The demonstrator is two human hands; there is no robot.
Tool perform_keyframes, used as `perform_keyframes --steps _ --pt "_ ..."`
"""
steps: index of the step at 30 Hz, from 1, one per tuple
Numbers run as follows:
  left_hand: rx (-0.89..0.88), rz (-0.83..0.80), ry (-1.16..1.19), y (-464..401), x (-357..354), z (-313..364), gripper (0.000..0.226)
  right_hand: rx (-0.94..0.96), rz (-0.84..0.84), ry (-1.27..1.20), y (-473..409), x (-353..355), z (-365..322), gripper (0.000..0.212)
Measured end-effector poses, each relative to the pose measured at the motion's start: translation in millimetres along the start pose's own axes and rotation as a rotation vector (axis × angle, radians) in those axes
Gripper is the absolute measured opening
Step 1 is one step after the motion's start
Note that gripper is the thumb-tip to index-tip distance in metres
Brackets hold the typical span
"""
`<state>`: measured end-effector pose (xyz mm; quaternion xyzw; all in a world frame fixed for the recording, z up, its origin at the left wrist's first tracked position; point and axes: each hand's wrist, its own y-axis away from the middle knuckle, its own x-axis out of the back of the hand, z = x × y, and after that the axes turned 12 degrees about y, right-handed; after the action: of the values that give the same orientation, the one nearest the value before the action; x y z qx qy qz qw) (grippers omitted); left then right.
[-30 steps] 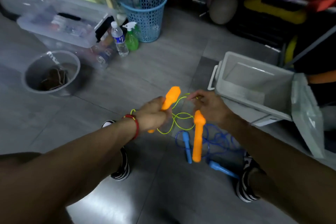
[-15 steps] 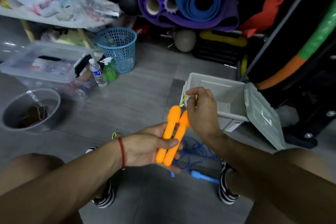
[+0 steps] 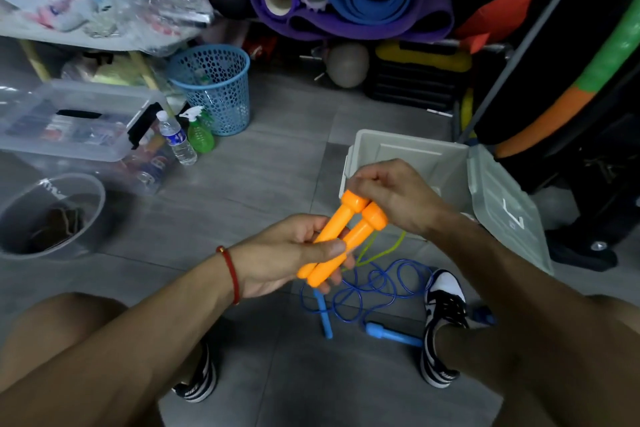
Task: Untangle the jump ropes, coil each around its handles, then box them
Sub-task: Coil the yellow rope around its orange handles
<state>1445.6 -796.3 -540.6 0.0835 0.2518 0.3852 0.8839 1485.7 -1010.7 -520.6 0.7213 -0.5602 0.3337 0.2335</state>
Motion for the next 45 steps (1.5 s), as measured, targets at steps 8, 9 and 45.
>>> perform_keyframes --steps 8,9,45 --pt "-0.005 0.136 -0.092 -9 -9 -4 0.024 -0.092 0.193 0.182 -7 4 0 0.045" --pt "0.003 0.133 -0.083 -9 -7 -3 0.024 -0.092 0.19 0.195 -7 4 1 0.045" --pt "-0.336 0.335 0.422 -17 7 32 0.017 -0.115 -0.266 -0.196 23 -41 -7 0.032"
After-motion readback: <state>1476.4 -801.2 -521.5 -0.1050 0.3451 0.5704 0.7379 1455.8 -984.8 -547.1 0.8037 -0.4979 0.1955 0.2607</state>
